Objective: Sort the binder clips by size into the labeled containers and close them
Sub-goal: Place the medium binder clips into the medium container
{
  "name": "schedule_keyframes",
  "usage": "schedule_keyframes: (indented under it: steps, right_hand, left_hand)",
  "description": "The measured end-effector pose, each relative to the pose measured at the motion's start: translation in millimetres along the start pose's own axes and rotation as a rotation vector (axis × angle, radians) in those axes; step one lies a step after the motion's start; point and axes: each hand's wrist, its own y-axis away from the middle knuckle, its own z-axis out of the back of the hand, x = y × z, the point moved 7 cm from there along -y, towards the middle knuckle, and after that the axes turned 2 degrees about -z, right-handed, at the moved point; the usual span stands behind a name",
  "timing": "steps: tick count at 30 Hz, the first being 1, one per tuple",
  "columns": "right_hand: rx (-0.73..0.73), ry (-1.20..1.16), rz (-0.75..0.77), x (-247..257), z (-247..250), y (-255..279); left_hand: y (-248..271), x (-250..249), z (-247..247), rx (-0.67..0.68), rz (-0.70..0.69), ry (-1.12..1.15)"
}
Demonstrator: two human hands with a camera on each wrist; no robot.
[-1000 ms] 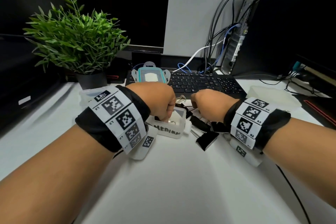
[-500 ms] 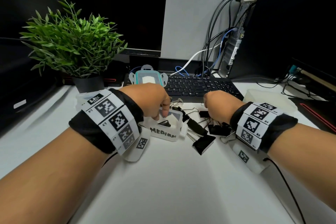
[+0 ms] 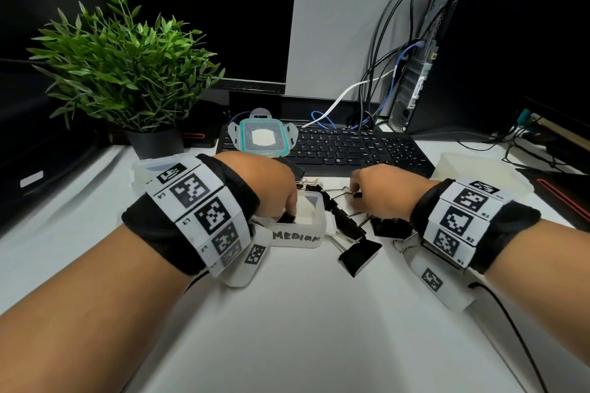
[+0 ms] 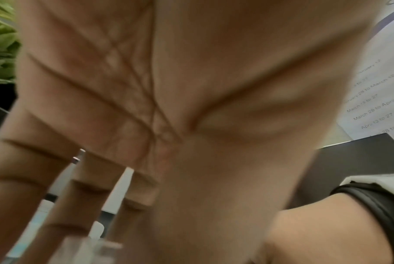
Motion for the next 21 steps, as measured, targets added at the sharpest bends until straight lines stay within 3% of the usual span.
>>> schedule_keyframes:
  steps: [4, 8, 13, 21]
  right_hand:
    - [-0.005, -0.001, 0.009, 1.2, 1.2, 1.9]
    - [-0.014, -0.015, 0.017, 2.3, 2.4, 4.6]
    - [-0.012, -0.005, -0.005, 0.5, 1.7, 2.2]
    - [-0.034, -0.055, -0.008, 0.7, 4.5, 1.2]
  left_hand:
    - [2.5, 3.5, 1.9, -0.037, 0.078, -0.001]
    - [6.7, 3.9, 7.8, -0.103, 0.071, 0.027]
    - [9.3, -3.6, 4.3, -0.032, 0.011, 0.082]
    - [5.7, 1.6, 2.0, -0.037, 0.086, 0.063]
